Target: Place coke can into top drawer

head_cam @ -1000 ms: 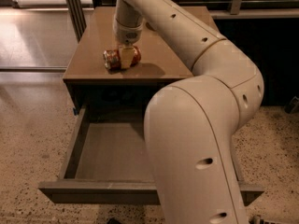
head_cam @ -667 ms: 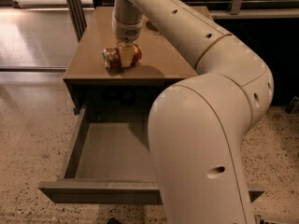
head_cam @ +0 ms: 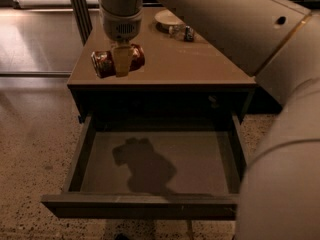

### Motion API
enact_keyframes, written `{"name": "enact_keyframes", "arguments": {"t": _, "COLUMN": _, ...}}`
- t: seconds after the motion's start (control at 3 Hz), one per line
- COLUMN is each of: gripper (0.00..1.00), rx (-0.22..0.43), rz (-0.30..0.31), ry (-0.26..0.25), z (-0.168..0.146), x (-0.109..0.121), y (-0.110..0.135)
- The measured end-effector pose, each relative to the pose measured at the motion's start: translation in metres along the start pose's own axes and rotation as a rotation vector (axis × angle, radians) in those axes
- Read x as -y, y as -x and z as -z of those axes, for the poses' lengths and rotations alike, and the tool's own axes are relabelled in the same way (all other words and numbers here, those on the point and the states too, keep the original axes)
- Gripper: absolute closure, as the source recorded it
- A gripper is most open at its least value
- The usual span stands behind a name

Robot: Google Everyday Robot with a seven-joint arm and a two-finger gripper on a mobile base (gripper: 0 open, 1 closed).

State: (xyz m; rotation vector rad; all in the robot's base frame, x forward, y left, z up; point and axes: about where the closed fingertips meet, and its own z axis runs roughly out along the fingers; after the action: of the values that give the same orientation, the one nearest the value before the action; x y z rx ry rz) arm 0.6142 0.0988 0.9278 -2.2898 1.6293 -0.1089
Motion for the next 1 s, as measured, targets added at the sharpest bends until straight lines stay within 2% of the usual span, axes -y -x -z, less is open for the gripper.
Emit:
{"name": "enact_keyframes", "arguments": {"t": 0.33, "gripper": 1.00, "rx": 0.027, "rz": 0.007, "ry": -0.069, "z": 0.071, "x": -0.074, "y": 0.025}}
{"name": "enact_keyframes", "arguments": {"t": 0.67, "gripper": 1.00, "rx": 0.029, "rz": 0.005, "ry": -0.064, "z": 0.066, "x": -0.074, "y": 0.024}}
{"name": "enact_keyframes", "arguments": {"t": 1.0, "gripper": 1.00, "rx": 0.034, "rz": -0.009, "ry": -0.024, "z": 0.029, "x": -0.076, "y": 0.019}}
